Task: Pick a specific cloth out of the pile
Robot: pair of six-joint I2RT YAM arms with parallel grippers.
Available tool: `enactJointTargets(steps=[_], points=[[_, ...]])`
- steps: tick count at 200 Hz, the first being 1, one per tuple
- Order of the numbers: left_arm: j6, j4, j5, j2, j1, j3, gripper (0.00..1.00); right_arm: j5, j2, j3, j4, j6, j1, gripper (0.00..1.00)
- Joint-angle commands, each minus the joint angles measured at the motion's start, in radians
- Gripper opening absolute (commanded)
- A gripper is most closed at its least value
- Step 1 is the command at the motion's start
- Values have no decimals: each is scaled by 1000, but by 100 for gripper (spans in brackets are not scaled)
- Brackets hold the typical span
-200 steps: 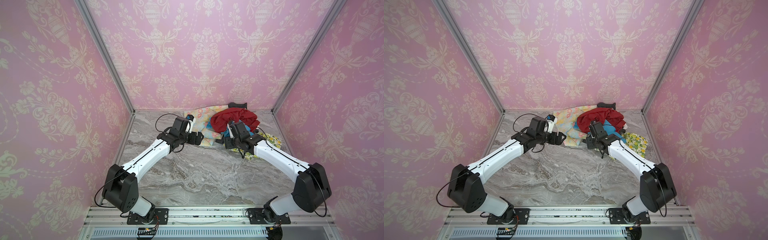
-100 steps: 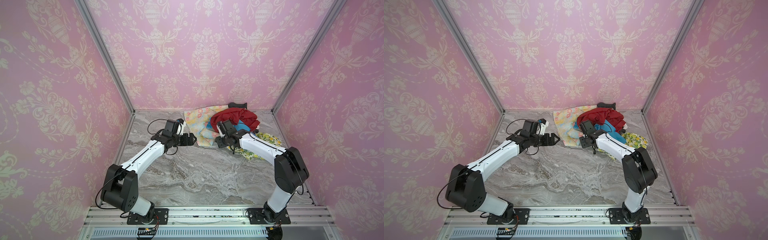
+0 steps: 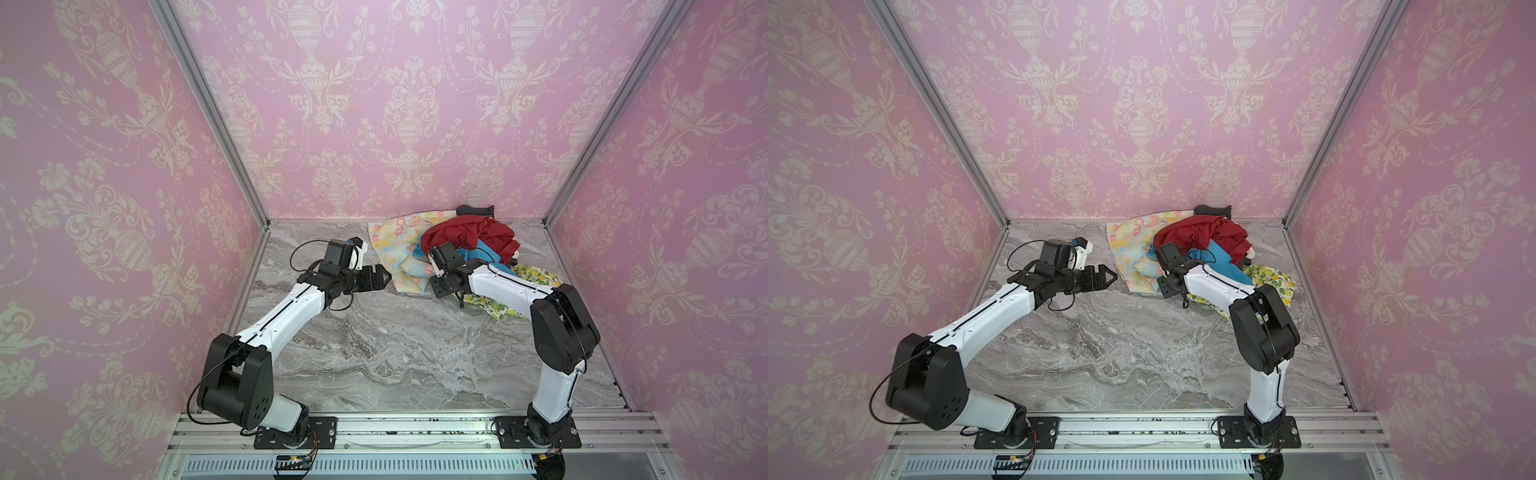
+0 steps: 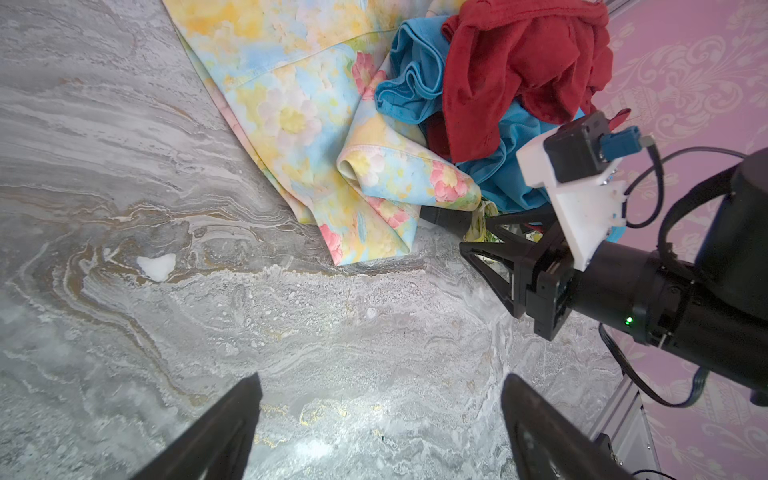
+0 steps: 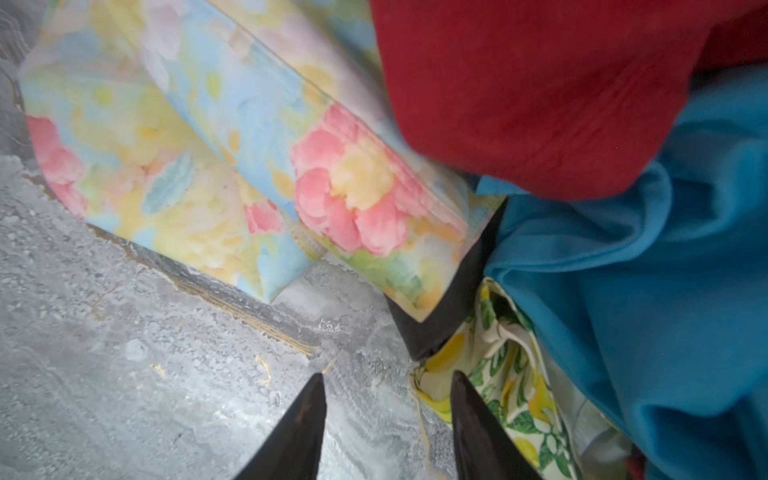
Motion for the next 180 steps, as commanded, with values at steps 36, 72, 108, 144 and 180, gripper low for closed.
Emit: enactJointTargets(steps=[36,72,108,144,180], points=[[-7,1,17,-30,4,5,92,40,88,77,8,-40,3,45],[-6,-3,20,-34,6,5,92,64,138,109,13,-57,-11,41],[-9,0,16,-38,6,1,92,50,177,121,25,-52,-37,33],[-9,2,12,-42,6,2,93,25,190,136,25,-46,-55,0],[-12,4,11,-45,7,3,93,-5,103,154,8,-41,-75,0]])
